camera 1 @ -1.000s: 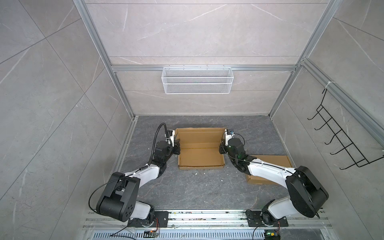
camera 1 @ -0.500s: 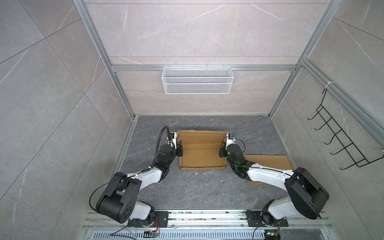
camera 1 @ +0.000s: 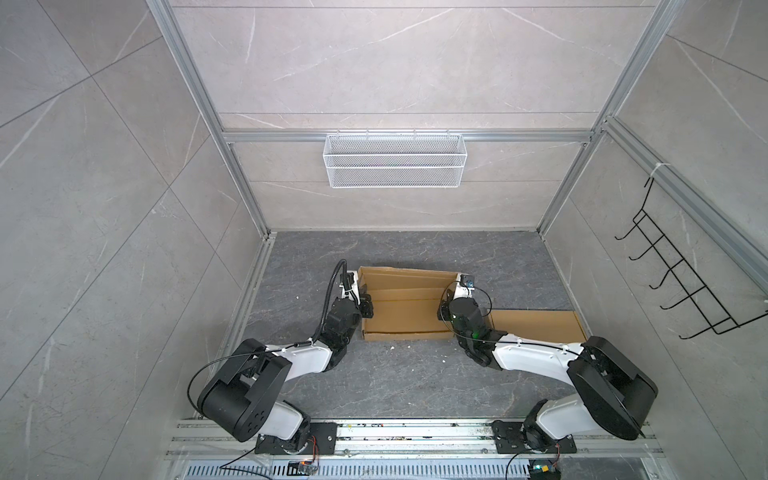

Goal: Fold the paper box

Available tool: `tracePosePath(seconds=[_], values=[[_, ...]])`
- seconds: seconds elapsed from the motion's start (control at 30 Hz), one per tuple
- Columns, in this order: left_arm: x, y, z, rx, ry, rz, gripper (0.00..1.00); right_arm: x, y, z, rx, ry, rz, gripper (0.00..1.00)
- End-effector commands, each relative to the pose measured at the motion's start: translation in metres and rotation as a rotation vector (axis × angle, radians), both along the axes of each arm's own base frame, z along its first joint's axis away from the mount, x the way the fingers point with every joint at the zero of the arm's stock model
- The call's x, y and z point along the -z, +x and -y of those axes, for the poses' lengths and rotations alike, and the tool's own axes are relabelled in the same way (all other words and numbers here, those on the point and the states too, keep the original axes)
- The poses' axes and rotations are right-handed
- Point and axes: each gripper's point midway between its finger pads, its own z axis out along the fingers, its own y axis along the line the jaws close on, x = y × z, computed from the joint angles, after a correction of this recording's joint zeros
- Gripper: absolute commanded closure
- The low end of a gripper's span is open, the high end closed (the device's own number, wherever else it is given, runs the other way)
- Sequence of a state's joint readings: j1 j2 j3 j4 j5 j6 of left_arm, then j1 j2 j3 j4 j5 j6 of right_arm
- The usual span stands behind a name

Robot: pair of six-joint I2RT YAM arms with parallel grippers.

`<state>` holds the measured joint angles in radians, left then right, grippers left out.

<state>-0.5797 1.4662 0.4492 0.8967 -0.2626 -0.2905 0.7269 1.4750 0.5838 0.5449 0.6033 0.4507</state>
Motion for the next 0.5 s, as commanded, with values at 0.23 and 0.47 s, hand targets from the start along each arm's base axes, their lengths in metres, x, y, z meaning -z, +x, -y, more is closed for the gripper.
tracePosePath(seconds=[0.23,0.47], values=[[0.036,-0.046,0.032,0.210,0.068,-0.061,1.00,0.058,-0.043,-0.010,-0.142,-0.068,-0.198,1.00],[0.049,-0.052,0.017,0.183,0.144,-0.018,1.00,0.054,-0.055,-0.007,-0.204,-0.134,-0.231,0.86]])
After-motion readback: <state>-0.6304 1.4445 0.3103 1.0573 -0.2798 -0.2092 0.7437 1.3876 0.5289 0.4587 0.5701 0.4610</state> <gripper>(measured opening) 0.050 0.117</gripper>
